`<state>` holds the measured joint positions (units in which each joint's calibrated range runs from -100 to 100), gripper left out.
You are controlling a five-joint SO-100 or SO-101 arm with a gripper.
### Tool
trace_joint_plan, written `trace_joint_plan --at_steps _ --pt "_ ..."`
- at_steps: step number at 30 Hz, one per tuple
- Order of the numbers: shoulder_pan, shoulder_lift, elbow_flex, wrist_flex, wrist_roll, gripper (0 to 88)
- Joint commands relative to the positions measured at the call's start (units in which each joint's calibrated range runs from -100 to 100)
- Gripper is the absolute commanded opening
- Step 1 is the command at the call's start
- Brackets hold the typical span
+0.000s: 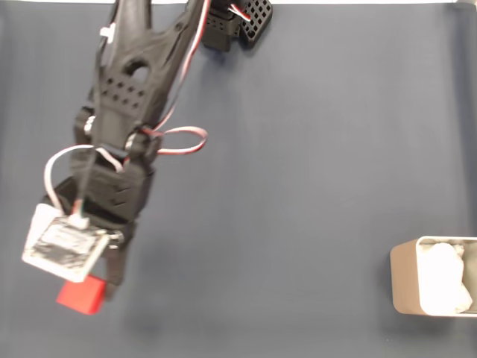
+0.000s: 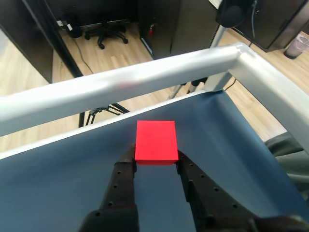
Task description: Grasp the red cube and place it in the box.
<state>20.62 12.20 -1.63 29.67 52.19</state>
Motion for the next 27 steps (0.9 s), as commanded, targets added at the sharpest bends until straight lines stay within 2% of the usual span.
trace_joint_plan --at_steps 1,27 --pt "-3.4 -7.0 0.3 1.6 -0.4 2.3" --pt "-23.5 -18.8 9.2 2.0 0.5 1.7"
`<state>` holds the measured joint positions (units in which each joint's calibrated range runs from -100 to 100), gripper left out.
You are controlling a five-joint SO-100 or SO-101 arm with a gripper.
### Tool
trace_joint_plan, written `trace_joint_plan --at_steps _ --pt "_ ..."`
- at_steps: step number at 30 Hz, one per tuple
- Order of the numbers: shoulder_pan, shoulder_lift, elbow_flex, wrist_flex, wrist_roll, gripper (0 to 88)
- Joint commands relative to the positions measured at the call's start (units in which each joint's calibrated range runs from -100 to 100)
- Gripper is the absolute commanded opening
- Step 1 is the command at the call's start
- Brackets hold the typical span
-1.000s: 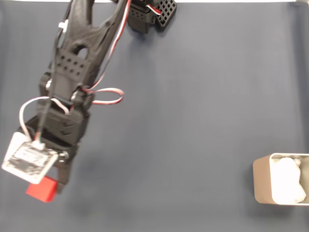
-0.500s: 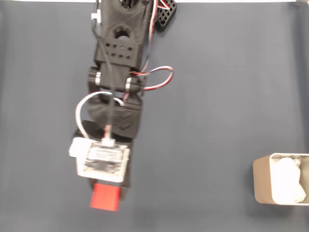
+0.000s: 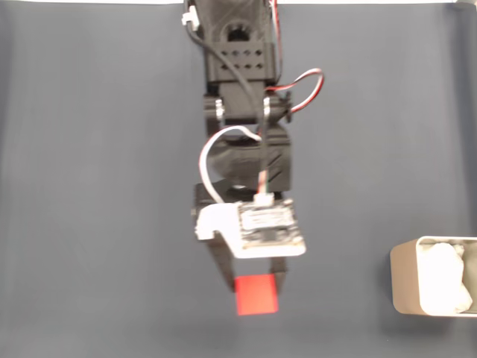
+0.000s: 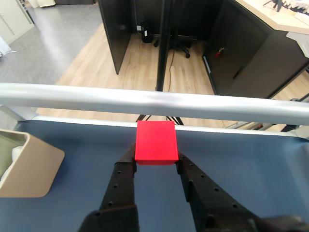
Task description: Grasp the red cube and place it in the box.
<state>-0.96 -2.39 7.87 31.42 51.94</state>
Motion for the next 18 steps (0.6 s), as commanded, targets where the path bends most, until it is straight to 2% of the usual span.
trace_joint_plan --at_steps 1,18 --pt "-2.6 -4.5 0.0 0.3 0.8 1.7" --pt "-15.4 -3.3 -1.0 0.1 1.8 1.9"
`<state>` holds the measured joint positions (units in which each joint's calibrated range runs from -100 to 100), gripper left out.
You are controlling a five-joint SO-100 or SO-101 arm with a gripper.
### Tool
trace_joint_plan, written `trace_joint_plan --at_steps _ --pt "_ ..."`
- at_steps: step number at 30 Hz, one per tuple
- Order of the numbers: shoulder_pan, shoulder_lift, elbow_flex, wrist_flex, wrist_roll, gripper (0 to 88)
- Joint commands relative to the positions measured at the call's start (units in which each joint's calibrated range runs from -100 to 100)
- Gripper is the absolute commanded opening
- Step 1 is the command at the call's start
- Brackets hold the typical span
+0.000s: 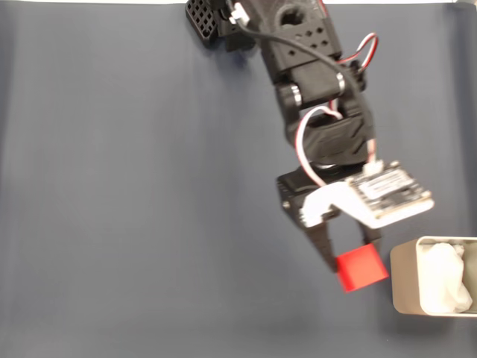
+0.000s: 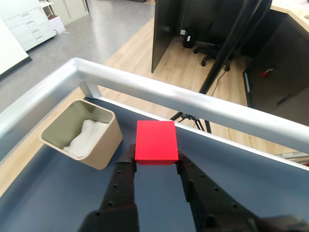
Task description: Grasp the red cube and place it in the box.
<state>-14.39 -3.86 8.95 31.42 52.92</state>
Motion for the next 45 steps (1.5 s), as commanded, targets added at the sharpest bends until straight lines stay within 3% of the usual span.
trace_joint_plan --at_steps 1,16,45 --pt "-2.7 -1.5 -2.3 0.0 0.9 1.9" --pt "-9.1 8.9 -12.6 0.1 1.1 2.3" --pt "-11.8 26.1 -30.9 0.1 0.4 2.5"
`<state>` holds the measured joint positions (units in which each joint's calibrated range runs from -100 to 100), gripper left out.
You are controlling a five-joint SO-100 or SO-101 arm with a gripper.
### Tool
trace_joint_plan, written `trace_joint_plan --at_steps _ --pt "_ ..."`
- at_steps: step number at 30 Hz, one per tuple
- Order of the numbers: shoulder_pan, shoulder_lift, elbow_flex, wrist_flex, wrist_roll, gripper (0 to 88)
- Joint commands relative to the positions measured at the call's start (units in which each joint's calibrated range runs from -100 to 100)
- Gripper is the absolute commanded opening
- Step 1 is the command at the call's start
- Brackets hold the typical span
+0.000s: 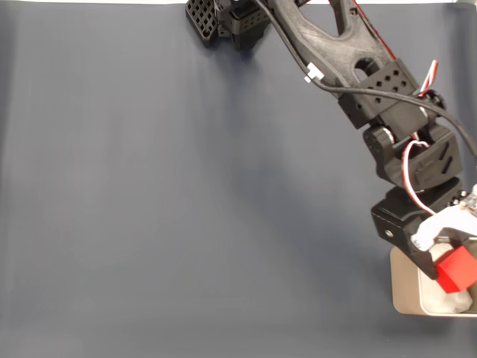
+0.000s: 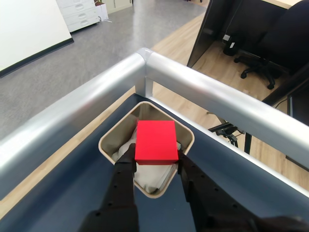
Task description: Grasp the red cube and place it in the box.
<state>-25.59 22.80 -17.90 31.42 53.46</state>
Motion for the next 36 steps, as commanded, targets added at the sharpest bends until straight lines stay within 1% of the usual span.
trace_joint_plan --at_steps 1,11,33,36 --pt "-0.8 -0.4 -4.3 0.1 0.0 2.6" --pt "-1.6 -0.4 -4.6 0.2 -0.2 2.7" --pt "-0.1 -1.0 -4.5 0.3 -0.5 3.1" --pt "0.1 -1.0 -4.5 0.3 -1.5 12.7"
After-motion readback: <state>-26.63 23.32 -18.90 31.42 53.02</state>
